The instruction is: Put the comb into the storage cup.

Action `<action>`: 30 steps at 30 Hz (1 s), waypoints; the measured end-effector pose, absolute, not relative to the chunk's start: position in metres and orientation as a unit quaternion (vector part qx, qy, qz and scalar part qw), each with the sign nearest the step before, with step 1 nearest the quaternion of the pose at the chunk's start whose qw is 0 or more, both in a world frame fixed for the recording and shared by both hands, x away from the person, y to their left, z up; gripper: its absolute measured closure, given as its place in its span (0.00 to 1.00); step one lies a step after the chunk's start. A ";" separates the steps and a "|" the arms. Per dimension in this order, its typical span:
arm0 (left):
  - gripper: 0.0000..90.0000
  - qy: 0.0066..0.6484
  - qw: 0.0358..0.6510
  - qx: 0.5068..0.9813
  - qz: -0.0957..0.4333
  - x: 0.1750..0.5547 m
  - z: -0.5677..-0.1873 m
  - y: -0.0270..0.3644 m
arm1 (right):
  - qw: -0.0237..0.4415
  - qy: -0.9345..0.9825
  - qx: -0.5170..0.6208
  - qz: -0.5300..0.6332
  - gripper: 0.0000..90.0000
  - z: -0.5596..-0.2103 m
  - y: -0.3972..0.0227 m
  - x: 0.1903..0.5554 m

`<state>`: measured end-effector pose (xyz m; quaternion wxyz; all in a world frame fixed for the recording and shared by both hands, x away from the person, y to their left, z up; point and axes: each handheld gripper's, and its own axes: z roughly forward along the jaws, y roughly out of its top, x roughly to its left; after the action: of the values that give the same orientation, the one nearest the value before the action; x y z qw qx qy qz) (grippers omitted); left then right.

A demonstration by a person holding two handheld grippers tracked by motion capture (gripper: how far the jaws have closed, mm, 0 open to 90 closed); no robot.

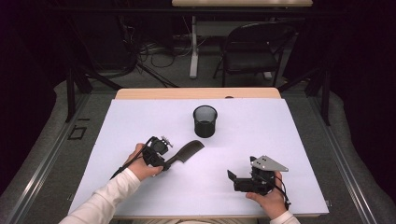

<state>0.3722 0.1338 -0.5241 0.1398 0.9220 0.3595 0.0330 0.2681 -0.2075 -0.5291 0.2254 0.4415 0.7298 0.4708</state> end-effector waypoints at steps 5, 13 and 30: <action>0.69 0.358 0.135 0.923 0.033 0.372 -0.525 0.133 | 0.226 0.730 0.441 0.471 0.01 -0.529 -0.208 0.268; 0.72 0.353 0.126 0.926 0.036 0.371 -0.527 0.131 | 0.226 0.730 0.441 0.471 0.01 -0.529 -0.207 0.268; 0.75 0.349 0.119 0.929 0.028 0.374 -0.527 0.129 | 0.222 0.730 0.443 0.470 0.01 -0.530 -0.207 0.268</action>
<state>0.3737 0.1293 -0.5266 0.1189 0.9293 0.3485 0.0280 0.2681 -0.2068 -0.5295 0.2223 0.4427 0.7304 0.4703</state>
